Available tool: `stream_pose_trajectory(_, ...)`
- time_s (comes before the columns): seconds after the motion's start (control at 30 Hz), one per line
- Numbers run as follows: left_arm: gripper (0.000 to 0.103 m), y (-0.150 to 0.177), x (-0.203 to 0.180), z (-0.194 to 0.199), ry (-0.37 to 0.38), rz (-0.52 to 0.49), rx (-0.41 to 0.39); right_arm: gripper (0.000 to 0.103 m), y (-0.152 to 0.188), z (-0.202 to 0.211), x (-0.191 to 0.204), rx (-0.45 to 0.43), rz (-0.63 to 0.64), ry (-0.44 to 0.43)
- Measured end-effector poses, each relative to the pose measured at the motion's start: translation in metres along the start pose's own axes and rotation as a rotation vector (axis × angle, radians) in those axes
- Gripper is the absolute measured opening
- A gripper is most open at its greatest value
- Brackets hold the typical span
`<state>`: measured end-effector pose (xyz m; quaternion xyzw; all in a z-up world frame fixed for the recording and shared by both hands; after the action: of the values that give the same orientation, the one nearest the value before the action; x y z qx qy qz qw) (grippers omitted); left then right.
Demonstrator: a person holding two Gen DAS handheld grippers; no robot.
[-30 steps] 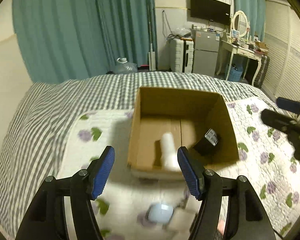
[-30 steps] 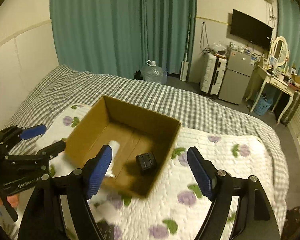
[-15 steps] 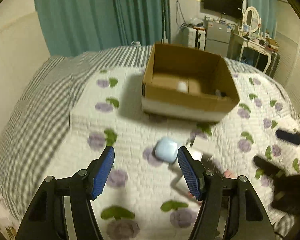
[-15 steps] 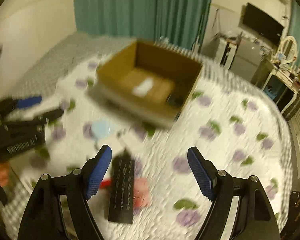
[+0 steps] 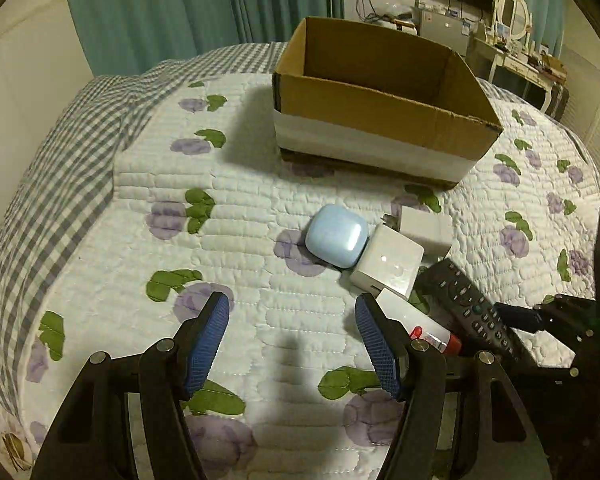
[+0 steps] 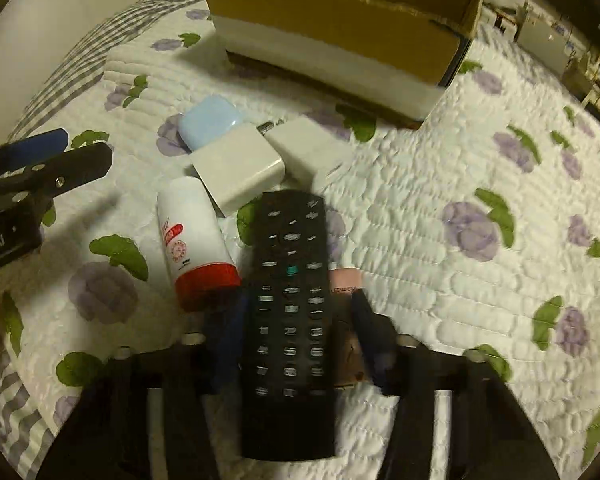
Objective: Organize rigid objects
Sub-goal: 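Grasp the black TV remote with the right tool while the left tool grasps the red-capped bottle, then carry the bottle and remote over the cardboard box and release both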
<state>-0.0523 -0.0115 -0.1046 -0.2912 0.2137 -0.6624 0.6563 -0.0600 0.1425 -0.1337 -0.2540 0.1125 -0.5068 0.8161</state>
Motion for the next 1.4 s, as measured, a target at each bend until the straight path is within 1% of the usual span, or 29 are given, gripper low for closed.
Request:
stream_pose_trajectory(0.03, 0.069, 0.0, -0.002, 0.0, 0.0, -0.003, 0.004, 0.042, 0.0, -0.001, -0.002, -0.001, 0.002, 0.01)
stream_pose_trajectory(0.1, 0.069, 0.0, -0.005, -0.001, -0.001, -0.008, 0.01, 0.042, -0.001, 0.001, -0.008, -0.01, -0.014, -0.001)
stream_pose_trajectory(0.23, 0.068, 0.0, -0.017, -0.001, 0.029, 0.001, 0.027, 0.042, 0.0, 0.015, -0.023, -0.069, -0.04, 0.024)
stream_pose_trajectory(0.3, 0.069, 0.002, -0.026, -0.004, 0.046, 0.003, 0.05, 0.042, -0.005, 0.023, -0.031, -0.095, -0.043, 0.036)
stream_pose_trajectory(0.33, 0.069, 0.004, -0.033, -0.006, 0.055, 0.003, 0.065, 0.042, -0.006, 0.027, -0.036, -0.108, -0.035, 0.056)
stream_pose_trajectory(0.4, 0.068, 0.008, -0.042, -0.011, 0.073, 0.006, 0.093, 0.042, -0.007, 0.032, -0.042, -0.123, -0.022, 0.082)
stream_pose_trajectory(0.47, 0.068, 0.01, -0.05, -0.018, 0.083, 0.014, 0.12, 0.042, -0.011, 0.035, -0.05, -0.135, -0.03, 0.09)
stream_pose_trajectory(0.53, 0.069, 0.012, -0.058, -0.025, 0.104, 0.038, 0.143, 0.042, -0.01, 0.034, -0.055, -0.139, -0.048, 0.082)
stream_pose_trajectory(0.6, 0.069, 0.016, -0.067, -0.033, 0.15, 0.039, 0.177, 0.042, -0.007, 0.031, -0.06, -0.139, -0.065, 0.072)
stream_pose_trajectory(0.67, 0.069, 0.02, -0.072, -0.041, 0.136, 0.029, 0.197, 0.042, -0.006, 0.027, -0.061, -0.135, -0.077, 0.059)
stream_pose_trajectory(0.77, 0.069, 0.021, -0.073, -0.048, 0.136, 0.047, 0.211, 0.042, -0.004, 0.024, -0.065, -0.131, -0.094, 0.048)
stream_pose_trajectory(0.87, 0.069, 0.026, -0.073, -0.053, 0.159, 0.069, 0.242, 0.042, -0.003, 0.021, -0.066, -0.125, -0.104, 0.039)
stream_pose_trajectory(0.97, 0.069, 0.027, -0.075, -0.053, 0.151, 0.054, 0.24, 0.042, -0.002, 0.022, -0.065, -0.129, -0.103, 0.039)
stream_pose_trajectory(1.07, 0.065, 0.029, -0.073, -0.052, 0.173, 0.083, 0.237, 0.042, 0.0, 0.023, -0.062, -0.13, -0.097, 0.04)
stream_pose_trajectory(1.13, 0.061, 0.029, -0.071, -0.045, 0.187, 0.09, 0.234, 0.042, 0.001, 0.025, -0.06, -0.13, -0.093, 0.039)
stream_pose_trajectory(1.2, 0.053, 0.03, -0.071, -0.037, 0.203, 0.099, 0.23, 0.042, 0.002, 0.03, -0.058, -0.139, -0.089, 0.042)
stream_pose_trajectory(1.3, 0.046, 0.03, -0.068, -0.025, 0.236, 0.126, 0.217, 0.042, 0.0, 0.039, -0.056, -0.159, -0.091, 0.049)
stream_pose_trajectory(1.33, 0.045, 0.027, -0.065, -0.023, 0.244, 0.129, 0.21, 0.042, -0.001, 0.043, -0.056, -0.165, -0.089, 0.051)
stream_pose_trajectory(1.4, 0.038, 0.023, -0.065, -0.014, 0.255, 0.125, 0.184, 0.042, -0.002, 0.047, -0.054, -0.176, -0.087, 0.057)
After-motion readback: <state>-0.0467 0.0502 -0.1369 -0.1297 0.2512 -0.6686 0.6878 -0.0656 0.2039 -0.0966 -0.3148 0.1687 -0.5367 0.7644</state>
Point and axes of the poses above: each gripper's, at about its wrist camera, not at the fingertips, and z roughly against the way its jaws point, x to its left, y to its underside, the point moved 3 cm from there along -z, roughly the way its jaws point, and after that the axes turned 8 degrees about -x, right-handed, at the moved point
